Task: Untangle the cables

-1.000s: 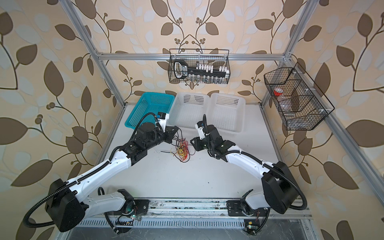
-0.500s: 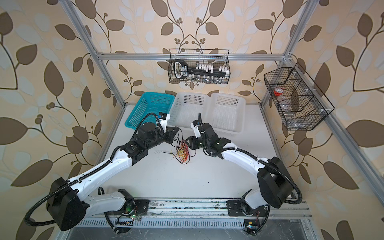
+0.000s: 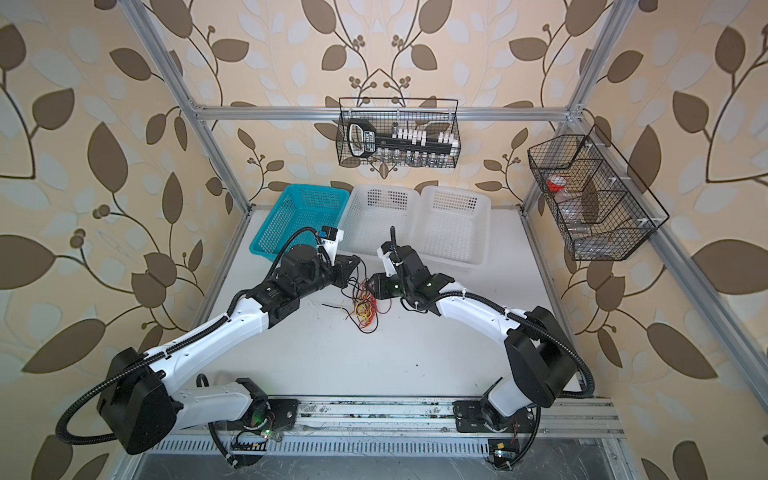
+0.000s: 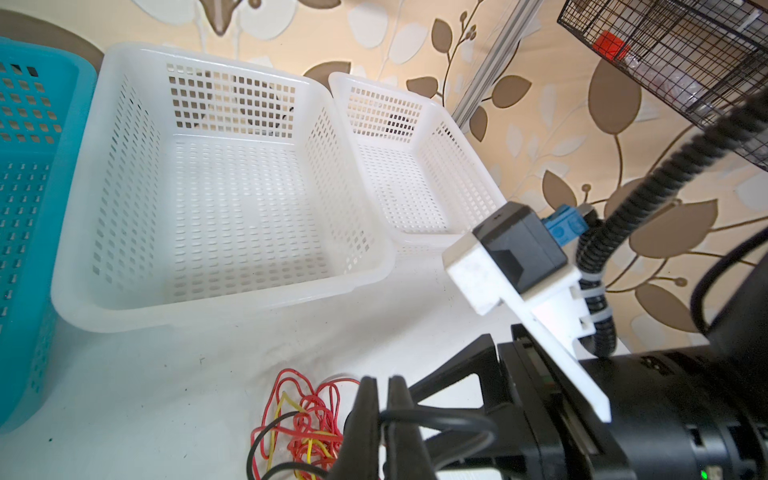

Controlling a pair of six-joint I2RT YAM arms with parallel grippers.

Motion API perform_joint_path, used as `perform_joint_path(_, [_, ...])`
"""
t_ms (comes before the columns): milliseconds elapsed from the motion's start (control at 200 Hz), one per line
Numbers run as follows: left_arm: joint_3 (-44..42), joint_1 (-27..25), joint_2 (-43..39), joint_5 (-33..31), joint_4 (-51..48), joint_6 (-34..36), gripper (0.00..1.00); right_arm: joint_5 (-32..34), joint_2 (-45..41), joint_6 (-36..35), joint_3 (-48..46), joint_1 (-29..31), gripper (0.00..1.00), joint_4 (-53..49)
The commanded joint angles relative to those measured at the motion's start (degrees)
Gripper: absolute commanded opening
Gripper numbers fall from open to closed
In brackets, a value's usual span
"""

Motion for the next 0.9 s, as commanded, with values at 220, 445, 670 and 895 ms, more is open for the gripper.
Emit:
perform_joint_path(220, [0.43,0.07,0.37,-0.67,4.21,0.27,0.00,-3.18,1.10,2.83,-1.30,1.36,0.24,-1.49])
perform_joint_path(445, [0.76,0.09,1.09,-0.57,4.58,0.29,0.00,-4.24,2.12,2.78,-2.48,1.34,0.06,-1.16])
perform_joint_path(670, [1.85,0.11,-0.08,-2.08,2.41,0.66,0.00,-1.21,3.52,1.23,-3.48,0.11,0.00,-1.76])
perform_joint_path(895, [6.52,0.10,-4.84,-9.06,-5.79,3.79,0.00,3.22,2.60,-0.87,-7.16,-5.16,0.00,-2.19])
